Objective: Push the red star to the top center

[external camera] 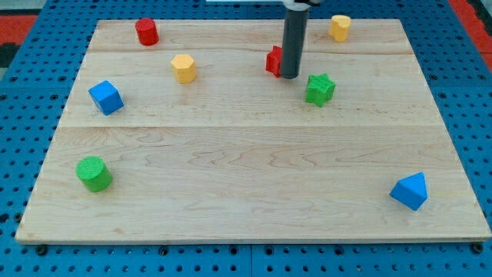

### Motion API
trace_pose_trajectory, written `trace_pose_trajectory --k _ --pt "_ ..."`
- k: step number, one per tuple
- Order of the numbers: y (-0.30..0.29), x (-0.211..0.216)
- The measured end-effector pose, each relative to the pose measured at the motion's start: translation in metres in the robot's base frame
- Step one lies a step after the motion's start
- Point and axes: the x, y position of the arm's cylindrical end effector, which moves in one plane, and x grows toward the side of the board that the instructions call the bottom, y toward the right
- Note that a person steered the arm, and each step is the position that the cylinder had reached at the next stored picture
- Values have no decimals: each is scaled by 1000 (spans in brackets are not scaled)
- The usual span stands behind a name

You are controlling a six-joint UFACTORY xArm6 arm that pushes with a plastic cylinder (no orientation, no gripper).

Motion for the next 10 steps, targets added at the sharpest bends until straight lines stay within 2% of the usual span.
trace_pose_trajectory --k 2,3,5,8,10 --pt "-46 -27" --pt "-5 -31" --pt "24 -32" --pt "41 -56" --pt "-27 -65"
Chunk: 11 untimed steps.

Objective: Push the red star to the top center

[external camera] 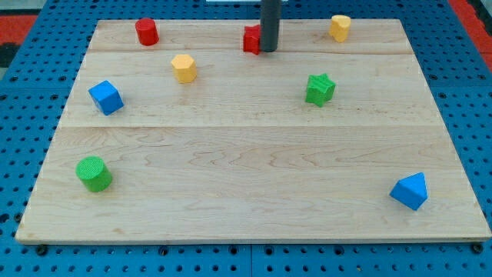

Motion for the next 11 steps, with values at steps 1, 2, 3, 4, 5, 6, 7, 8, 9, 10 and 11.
trace_pose_trajectory --k 1,2,3,4,5,6,7,8,9,10,11 --pt "-32 19" --pt "-54 20" --pt "-29 14" --pt "-27 5" --pt "-31 2" --pt "-34 -4" --pt "-29 -11" --pt "-29 -12" --pt "-29 -12" --pt "-29 -12" --pt "-25 -6"
